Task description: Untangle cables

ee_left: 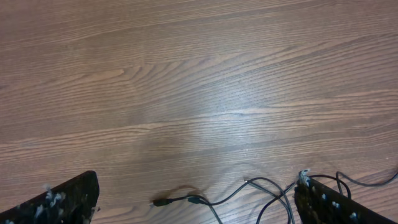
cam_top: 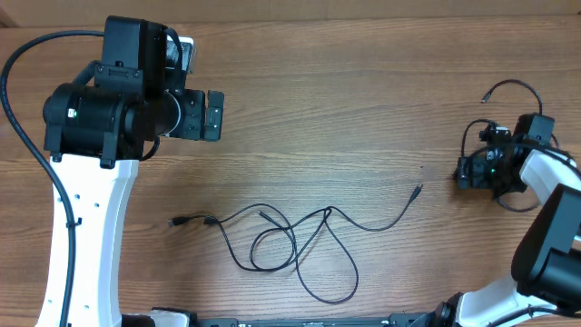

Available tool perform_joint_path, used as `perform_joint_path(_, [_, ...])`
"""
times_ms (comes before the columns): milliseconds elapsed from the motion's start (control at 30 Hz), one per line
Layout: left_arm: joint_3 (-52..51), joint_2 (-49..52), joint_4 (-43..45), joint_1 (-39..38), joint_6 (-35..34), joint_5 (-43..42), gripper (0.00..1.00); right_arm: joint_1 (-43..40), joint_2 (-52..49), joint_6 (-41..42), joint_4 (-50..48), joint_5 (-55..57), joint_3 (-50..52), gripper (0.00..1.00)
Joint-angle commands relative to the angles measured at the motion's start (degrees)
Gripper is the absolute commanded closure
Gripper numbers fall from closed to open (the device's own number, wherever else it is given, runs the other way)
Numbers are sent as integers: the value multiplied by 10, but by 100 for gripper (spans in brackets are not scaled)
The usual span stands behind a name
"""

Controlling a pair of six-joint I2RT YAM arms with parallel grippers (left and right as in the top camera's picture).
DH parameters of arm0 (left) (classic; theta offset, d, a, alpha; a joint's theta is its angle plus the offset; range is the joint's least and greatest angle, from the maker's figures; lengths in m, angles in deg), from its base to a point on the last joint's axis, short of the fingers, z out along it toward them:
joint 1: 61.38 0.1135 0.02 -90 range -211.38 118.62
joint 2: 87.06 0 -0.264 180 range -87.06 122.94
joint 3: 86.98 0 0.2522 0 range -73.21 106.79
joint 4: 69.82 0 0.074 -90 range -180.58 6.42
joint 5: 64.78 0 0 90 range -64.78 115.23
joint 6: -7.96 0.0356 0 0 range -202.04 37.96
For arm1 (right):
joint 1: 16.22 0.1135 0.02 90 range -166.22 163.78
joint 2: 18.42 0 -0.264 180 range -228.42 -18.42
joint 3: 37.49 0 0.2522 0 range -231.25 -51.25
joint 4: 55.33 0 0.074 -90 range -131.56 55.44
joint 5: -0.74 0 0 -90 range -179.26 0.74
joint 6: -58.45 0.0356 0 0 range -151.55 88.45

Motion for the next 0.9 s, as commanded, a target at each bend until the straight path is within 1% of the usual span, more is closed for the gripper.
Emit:
perform_joint_path(0, [0, 0, 1, -1, 13, -1, 0, -1, -5, 2, -27, -25, 47, 13])
perform_joint_path(67, [0, 0, 1, -1, 13, -1, 0, -1, -5, 2, -51, -24, 66, 13])
perform_joint_path(100, [0, 0, 1, -1, 13, -1, 0, -1, -5, 2, -59, -24, 72, 21])
perform_joint_path(167, [0, 0, 1, -1, 13, 0, 0, -1, -5, 2, -70, -25, 82, 46])
perform_joint_path(200, [0, 0, 1, -1, 13, 0, 0, -1, -5, 2, -66, -33, 83, 55])
perform_joint_path(233, [0, 0, 1, -1, 13, 0, 0, 0, -5, 2, -64, -38, 83, 67])
perform_joint_path(267, [0, 0, 1, -1, 13, 0, 0, 0, -5, 2, -61, -42, 83, 95])
perform_joint_path(400, [0, 0, 3, -1, 13, 0, 0, 0, -5, 26, -56, -110, 83, 96])
perform_joint_path(500, [0, 0, 5, -1, 13, 0, 0, 0, -5, 110, -74, -115, 83, 96])
perform_joint_path(567, [0, 0, 5, -1, 13, 0, 0, 0, -5, 146, -90, -118, 83, 96])
perform_joint_path(667, [0, 0, 5, -1, 14, 0, 0, 0, -5, 168, -112, -146, 80, 96])
perform_joint_path(800, [0, 0, 10, -1, 22, -1, 0, 8, -3, 233, -110, -150, 38, 96])
perform_joint_path(867, [0, 0, 14, -1, 22, -1, 0, 14, -2, 240, -85, -165, 1, 96])
